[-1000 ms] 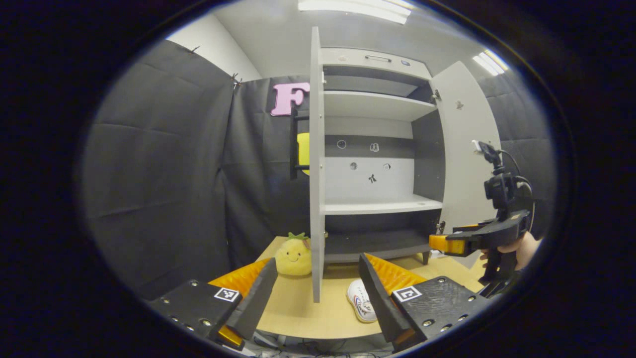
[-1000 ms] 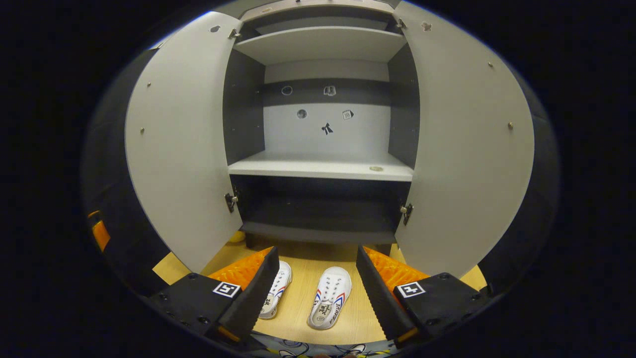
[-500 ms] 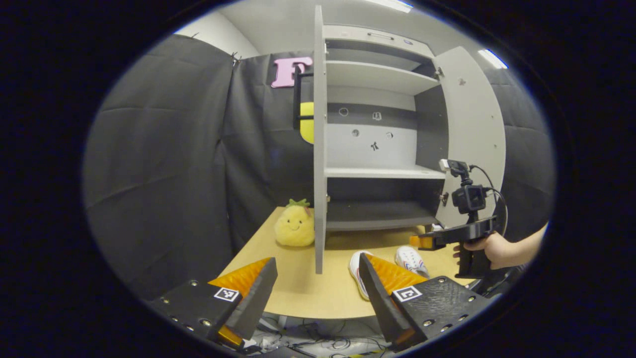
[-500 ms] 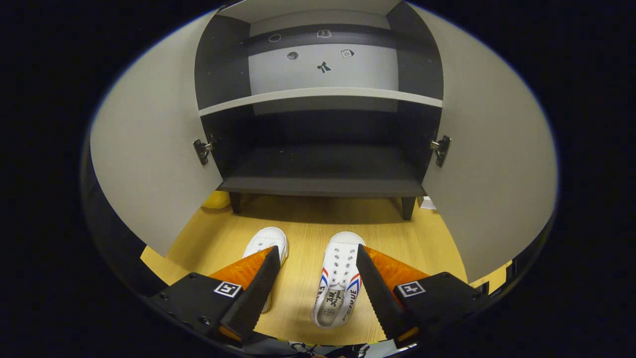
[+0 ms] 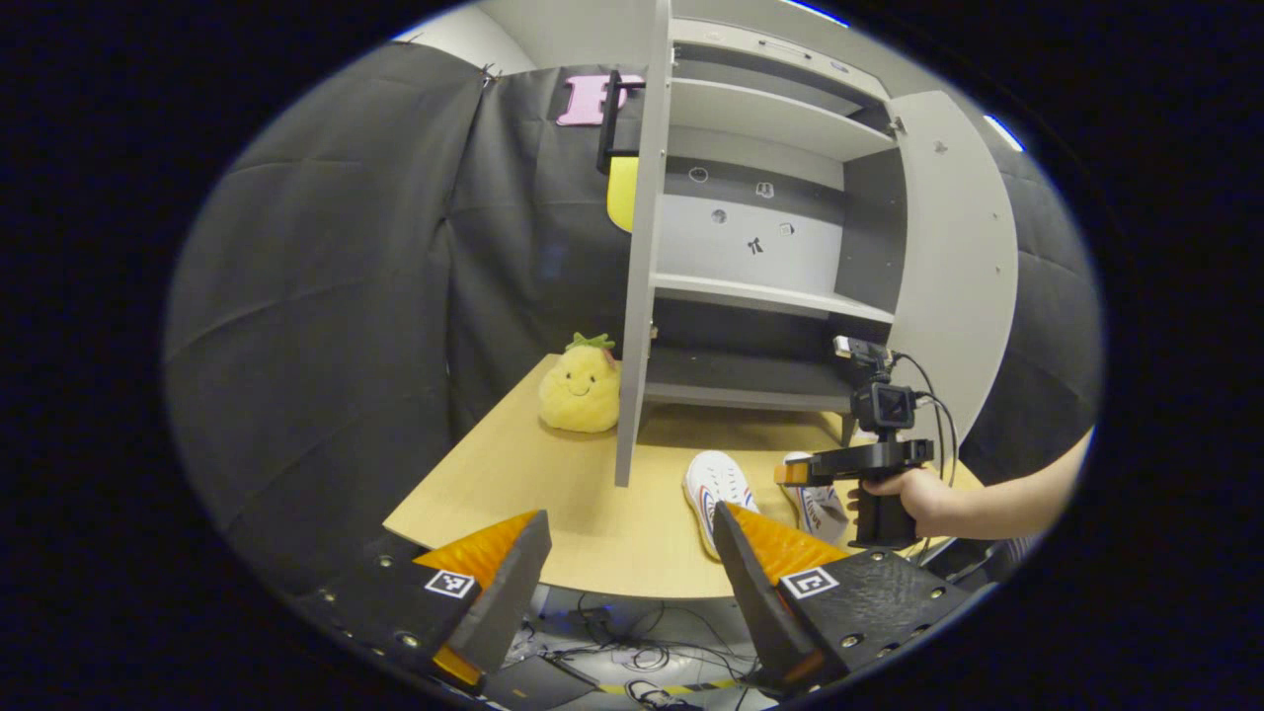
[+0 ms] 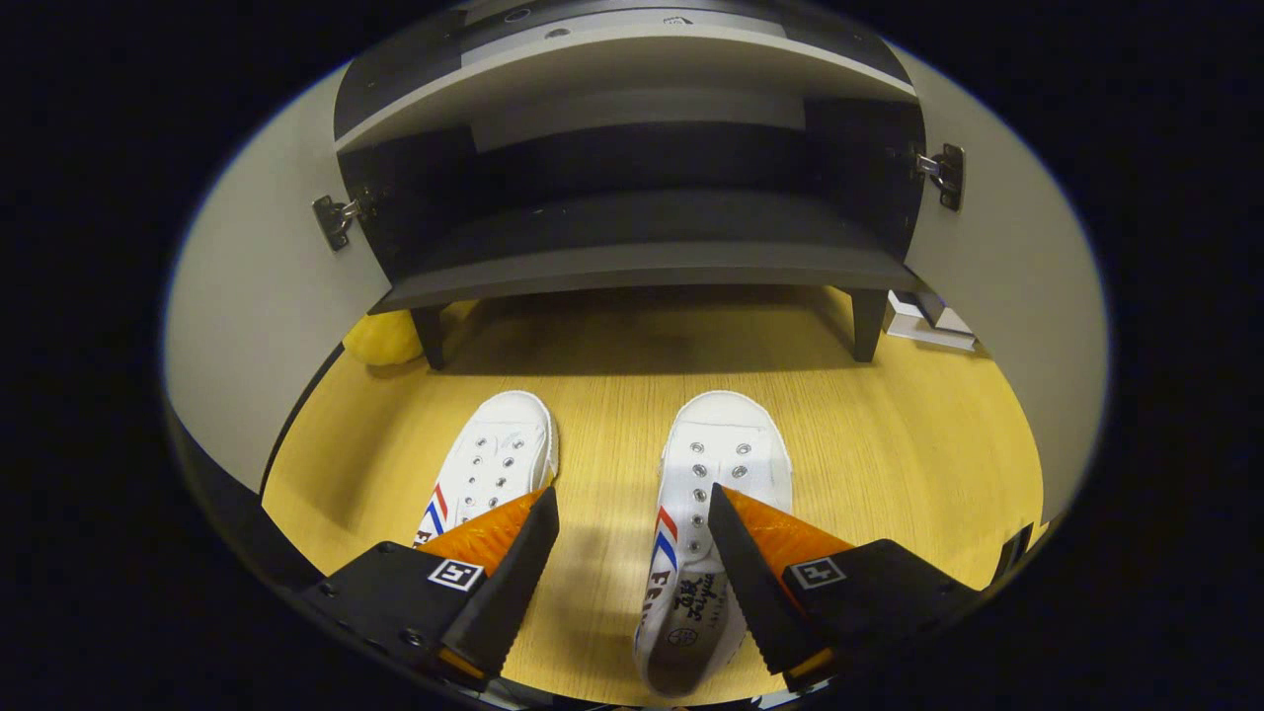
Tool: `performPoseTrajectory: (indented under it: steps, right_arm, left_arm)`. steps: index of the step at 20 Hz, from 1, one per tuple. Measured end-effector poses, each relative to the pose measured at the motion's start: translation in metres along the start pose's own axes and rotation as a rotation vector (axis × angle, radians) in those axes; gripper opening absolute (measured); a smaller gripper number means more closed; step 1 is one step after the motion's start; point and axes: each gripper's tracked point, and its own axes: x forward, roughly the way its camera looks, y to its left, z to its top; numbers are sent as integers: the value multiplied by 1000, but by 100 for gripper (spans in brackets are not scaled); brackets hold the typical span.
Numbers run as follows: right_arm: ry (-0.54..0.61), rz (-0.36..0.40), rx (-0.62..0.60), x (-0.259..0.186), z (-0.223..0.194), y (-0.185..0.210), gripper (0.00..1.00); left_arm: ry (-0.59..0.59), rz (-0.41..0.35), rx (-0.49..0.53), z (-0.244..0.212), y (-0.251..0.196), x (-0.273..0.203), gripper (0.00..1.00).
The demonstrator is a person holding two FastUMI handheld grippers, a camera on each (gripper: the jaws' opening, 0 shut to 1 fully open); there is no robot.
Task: Grab one shoe with the right hand and put it into the shoe cabinet, grab the other shoe with the left hand and put it into the shoe cabinet; then close the right door with the right hand and the left door with the left hand.
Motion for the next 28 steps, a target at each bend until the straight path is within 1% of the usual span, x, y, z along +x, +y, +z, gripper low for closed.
performPoseTrajectory:
  steps: [1,2,3,4,6,7,8,10,11,12,13,14,15,16,17,18,19,20,21,22,23,24,25,27,28]
  right_arm:
    - [21,-23,-9,3,-7,-4,93]
    - [41,-33,-11,7,-12,-5,96]
    - [66,-29,-12,10,-18,-2,94]
    - [66,-31,-24,13,-18,0,96]
    - [86,-47,-64,20,-24,1,96]
    - [97,-76,-100,22,-27,-1,93]
    - [98,-118,-143,24,-28,-6,96]
    - [90,-177,-237,24,-30,-8,85]
    - [83,-216,-289,25,-32,-11,72]
    - [68,-300,-343,32,-27,-27,78]
    - [57,-310,-341,23,-26,-25,54]
    - [68,-314,-336,16,-27,-21,30]
    - [86,-301,-337,20,-29,-24,30]
    - [100,-290,-315,19,-28,-25,27]
    - [111,-268,-302,19,-27,-23,21]
    - [129,-243,-287,31,-28,-26,18]
    - [146,-212,-265,23,-30,-24,11]
    - [154,-190,-242,10,-26,-24,2]
    - [160,-169,-232,15,-27,-25,0]
    - [165,-157,-232,14,-27,-26,0]
    - [158,-150,-225,10,-25,-28,2]
    - [153,-143,-207,5,-20,-29,2]
    - [147,-130,-173,-2,-17,-30,2]
    - [125,-108,-92,-16,-10,-31,2]
    - [104,-108,-79,-25,-2,-35,2]
  left_arm:
    - [3,1,-1,-1,0,2,95]
    - [6,0,-2,-2,-1,3,94]
    - [7,1,-2,-1,-1,5,94]
    - [8,4,-1,-1,0,5,95]
    - [4,10,1,2,0,7,95]
    - [3,13,0,2,1,7,94]
    - [2,16,-2,2,2,8,94]
    - [3,25,-7,3,3,9,95]
    - [4,30,-10,4,3,9,95]
    - [4,33,-11,6,4,9,95]
    - [0,37,-11,7,5,9,95]
    - [-8,41,-7,11,7,8,95]
    - [-16,46,0,15,9,7,95]
    - [-23,53,7,19,11,6,95]
    - [-29,60,13,21,13,5,95]
    - [-32,65,16,24,15,5,93]
    - [-36,68,18,25,16,4,95]
    - [-41,69,17,28,17,3,93]
    - [-46,67,15,29,15,2,93]
    - [-52,61,13,33,13,2,95]
    - [-59,52,14,38,10,1,95]
    - [-65,43,21,36,10,0,95]
    - [-73,34,33,39,9,0,94]
    - [-94,11,62,50,-4,-5,94]
    - [-103,-2,76,55,-11,-6,94]
